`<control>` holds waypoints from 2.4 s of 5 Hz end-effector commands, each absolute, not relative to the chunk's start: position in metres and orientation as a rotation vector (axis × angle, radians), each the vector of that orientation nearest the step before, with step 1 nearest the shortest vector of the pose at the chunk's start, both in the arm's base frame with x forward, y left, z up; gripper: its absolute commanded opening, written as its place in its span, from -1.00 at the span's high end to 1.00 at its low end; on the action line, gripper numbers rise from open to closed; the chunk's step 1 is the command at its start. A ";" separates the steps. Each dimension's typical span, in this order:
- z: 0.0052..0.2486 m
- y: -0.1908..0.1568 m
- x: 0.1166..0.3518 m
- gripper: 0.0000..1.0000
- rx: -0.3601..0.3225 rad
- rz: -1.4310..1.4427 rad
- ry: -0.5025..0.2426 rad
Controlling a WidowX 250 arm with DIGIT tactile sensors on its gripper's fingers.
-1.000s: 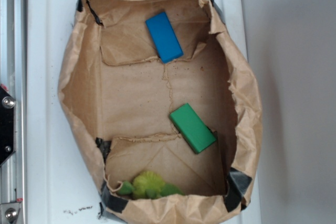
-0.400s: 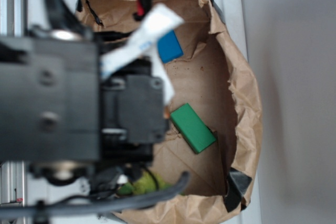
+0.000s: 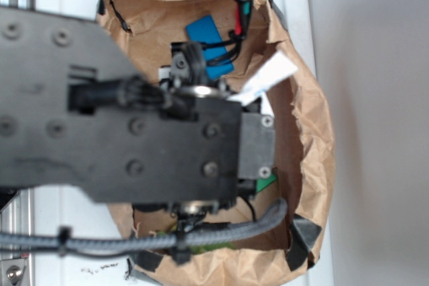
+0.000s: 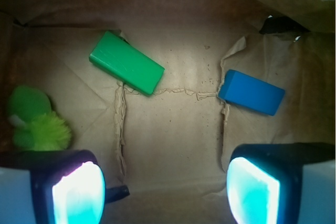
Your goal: Grab the blue block.
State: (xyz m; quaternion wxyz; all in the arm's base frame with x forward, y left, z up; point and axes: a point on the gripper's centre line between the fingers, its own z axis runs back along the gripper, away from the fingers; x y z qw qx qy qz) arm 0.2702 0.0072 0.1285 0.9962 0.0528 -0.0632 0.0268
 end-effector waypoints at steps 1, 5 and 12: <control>0.126 0.018 0.286 -1.00 0.121 0.128 -0.120; 0.108 0.050 0.262 -1.00 0.102 -0.602 -0.142; 0.069 0.080 0.300 -1.00 0.107 -0.682 -0.155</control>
